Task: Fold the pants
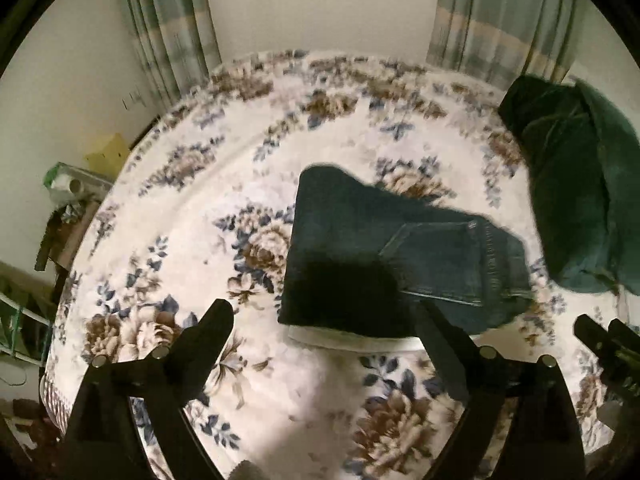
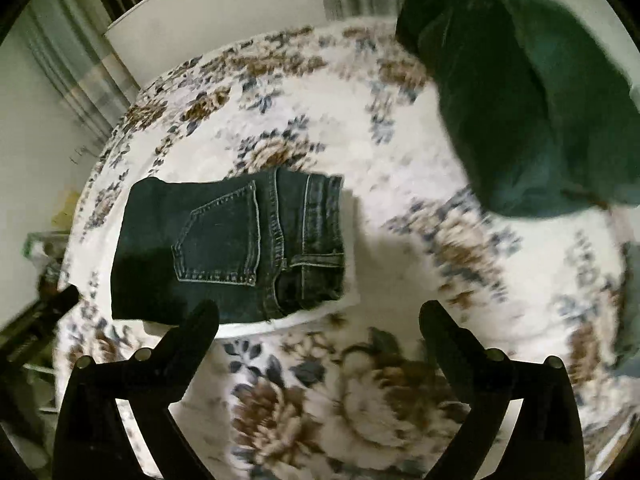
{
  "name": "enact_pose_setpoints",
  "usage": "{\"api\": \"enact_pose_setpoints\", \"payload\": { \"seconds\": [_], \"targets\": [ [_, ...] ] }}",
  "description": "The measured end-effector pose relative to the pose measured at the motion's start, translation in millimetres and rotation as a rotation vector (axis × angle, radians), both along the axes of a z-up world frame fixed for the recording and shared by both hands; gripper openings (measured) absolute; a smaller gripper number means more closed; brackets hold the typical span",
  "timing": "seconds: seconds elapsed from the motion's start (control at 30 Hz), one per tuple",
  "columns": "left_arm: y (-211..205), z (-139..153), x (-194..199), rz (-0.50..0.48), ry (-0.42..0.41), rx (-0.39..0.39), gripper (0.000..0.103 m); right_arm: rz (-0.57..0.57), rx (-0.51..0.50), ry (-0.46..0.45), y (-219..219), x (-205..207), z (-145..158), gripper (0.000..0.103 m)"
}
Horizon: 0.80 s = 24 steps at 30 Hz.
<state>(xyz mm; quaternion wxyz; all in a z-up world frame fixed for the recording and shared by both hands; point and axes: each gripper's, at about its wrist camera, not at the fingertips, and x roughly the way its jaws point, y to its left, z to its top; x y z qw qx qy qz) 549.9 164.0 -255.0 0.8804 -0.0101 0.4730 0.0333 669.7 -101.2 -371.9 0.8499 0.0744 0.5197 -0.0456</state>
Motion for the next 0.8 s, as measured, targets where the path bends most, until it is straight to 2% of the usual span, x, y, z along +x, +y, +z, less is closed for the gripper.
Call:
{"api": "enact_pose_setpoints", "payload": {
  "seconds": [0.17, 0.47, 0.6, 0.8],
  "targets": [
    [-14, 52, -48, 0.005, -0.054, 0.01, 0.093, 0.006, -0.077, -0.095, 0, -56, 73, 0.102],
    [-47, 154, -171, -0.001, -0.19, 0.04, 0.093, 0.06, -0.069, -0.236, -6, -184, 205, 0.102],
    [-58, 186, -220, 0.003, -0.244, 0.046, 0.093, 0.081, -0.073, -0.298, -7, -232, 253, 0.102],
    [-69, 216, -284, 0.026, -0.278, 0.04, 0.093, 0.113, -0.082, -0.374, -17, -311, 310, 0.102]
  ]
}}
